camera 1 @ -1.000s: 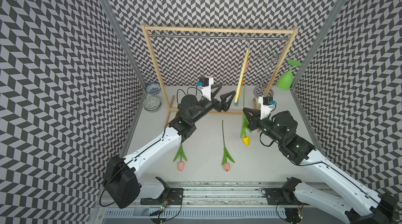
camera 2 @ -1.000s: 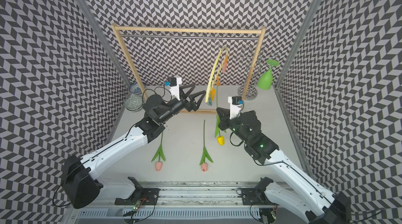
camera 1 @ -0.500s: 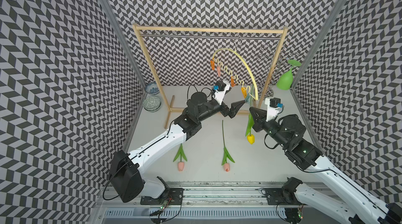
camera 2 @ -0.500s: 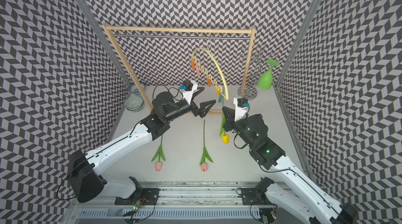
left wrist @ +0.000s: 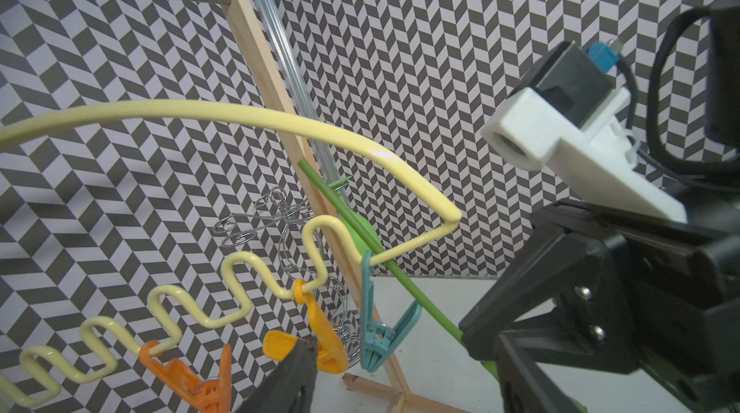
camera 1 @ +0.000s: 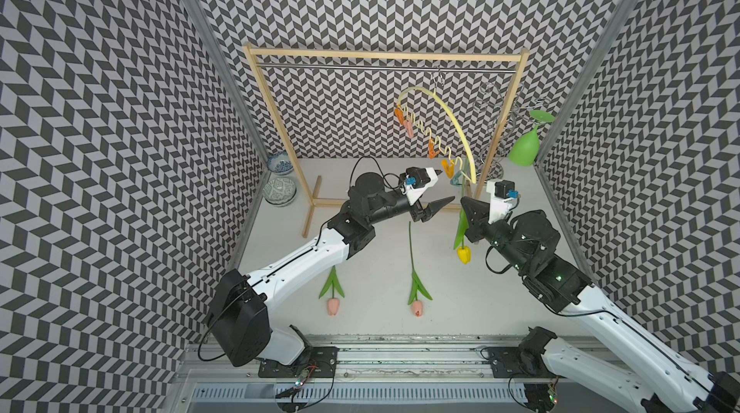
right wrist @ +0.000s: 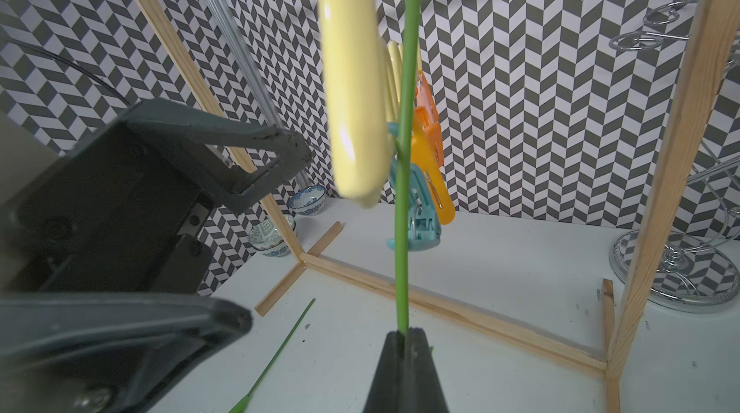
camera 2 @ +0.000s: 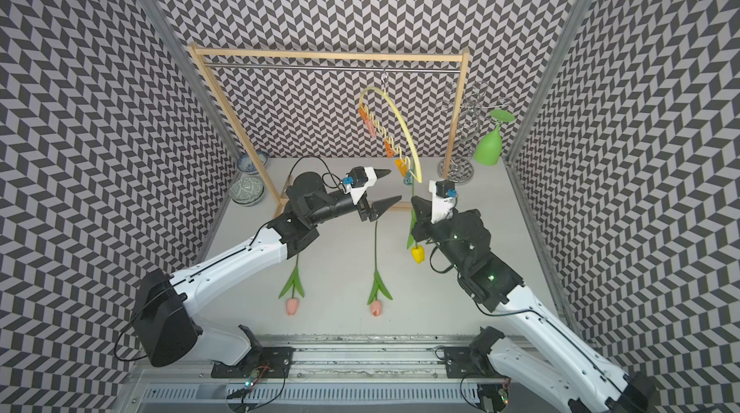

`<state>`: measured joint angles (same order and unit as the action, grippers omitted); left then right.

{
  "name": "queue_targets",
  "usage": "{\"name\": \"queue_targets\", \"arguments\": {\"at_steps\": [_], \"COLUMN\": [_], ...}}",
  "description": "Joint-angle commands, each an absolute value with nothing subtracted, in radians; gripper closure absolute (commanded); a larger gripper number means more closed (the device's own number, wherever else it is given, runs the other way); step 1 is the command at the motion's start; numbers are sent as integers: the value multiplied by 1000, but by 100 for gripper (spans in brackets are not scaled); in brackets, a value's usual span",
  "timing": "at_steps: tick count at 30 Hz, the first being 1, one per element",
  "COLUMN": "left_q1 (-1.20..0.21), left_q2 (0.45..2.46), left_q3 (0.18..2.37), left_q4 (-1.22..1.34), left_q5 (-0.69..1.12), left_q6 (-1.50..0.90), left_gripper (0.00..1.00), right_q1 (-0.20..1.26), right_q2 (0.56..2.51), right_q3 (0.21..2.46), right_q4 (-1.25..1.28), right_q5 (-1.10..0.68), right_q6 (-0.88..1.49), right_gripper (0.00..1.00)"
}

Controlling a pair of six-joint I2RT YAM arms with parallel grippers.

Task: Dry the flowers on a clothes hanger
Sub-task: Open the clamp at the hanger.

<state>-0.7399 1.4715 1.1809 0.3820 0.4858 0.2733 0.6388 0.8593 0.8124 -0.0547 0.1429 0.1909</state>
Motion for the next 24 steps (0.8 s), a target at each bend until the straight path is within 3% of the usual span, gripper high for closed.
{"name": "queue_targets", "arguments": {"at_steps": [1,12,18,24], "left_q1": [-745,-744,-745,-744], "left_q2": [1519,1579,1574,1551], "left_q3": [1239,1295,1305,1297], "left_q4": [401,406,392,354], "left_q5": [542,555,561,550], "left_q6": [318,314,312,325], "left_gripper": [29,33,46,45], "right_q1": [641,641,641,641], "right_q2": [859,860,859,861], "right_q3": [819,815,811,811], "right_q4": [-26,-21,-21,-21], "right_q5": [168,171,169,163], "right_q6": [178,175,174,179], "right_gripper": [100,100,100,100]}}
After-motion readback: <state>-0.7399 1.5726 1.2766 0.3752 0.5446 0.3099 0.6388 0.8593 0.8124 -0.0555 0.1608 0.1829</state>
